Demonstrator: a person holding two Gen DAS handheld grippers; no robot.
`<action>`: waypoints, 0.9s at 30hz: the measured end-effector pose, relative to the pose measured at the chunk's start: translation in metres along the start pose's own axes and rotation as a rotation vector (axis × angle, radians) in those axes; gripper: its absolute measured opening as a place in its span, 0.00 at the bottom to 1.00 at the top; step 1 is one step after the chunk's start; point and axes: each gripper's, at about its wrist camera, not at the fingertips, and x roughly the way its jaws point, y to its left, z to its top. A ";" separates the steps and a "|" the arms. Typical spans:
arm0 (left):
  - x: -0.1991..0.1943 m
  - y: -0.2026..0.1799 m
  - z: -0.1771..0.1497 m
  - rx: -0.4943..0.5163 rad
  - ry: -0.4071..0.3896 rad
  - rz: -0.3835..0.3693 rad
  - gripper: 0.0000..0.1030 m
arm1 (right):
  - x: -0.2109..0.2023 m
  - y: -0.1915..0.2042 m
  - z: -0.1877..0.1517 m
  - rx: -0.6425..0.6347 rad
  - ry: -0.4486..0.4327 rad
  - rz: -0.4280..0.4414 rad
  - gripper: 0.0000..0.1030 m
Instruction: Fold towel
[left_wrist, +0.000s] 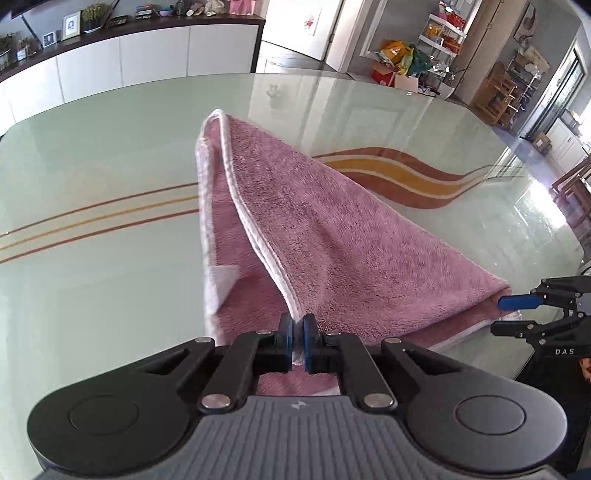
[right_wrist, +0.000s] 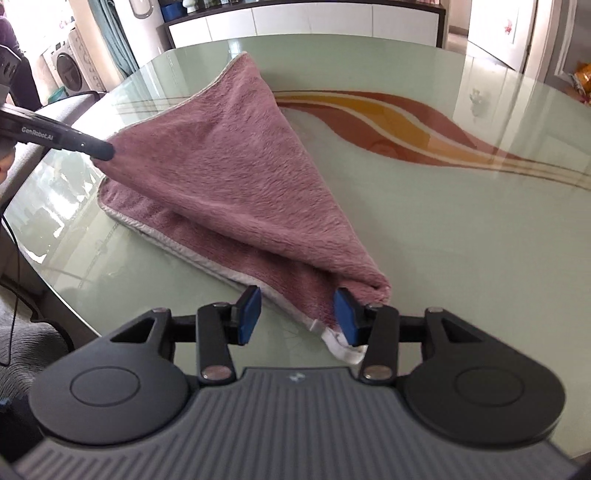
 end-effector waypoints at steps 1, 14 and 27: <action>-0.003 0.002 -0.002 0.001 0.004 0.005 0.06 | 0.001 0.001 0.000 -0.008 0.002 0.000 0.46; 0.000 0.015 -0.015 -0.029 0.045 0.039 0.06 | 0.010 0.001 0.006 -0.073 0.020 -0.013 0.53; 0.018 0.017 -0.022 -0.043 0.051 0.055 0.12 | -0.023 -0.010 0.032 -0.030 -0.116 0.049 0.49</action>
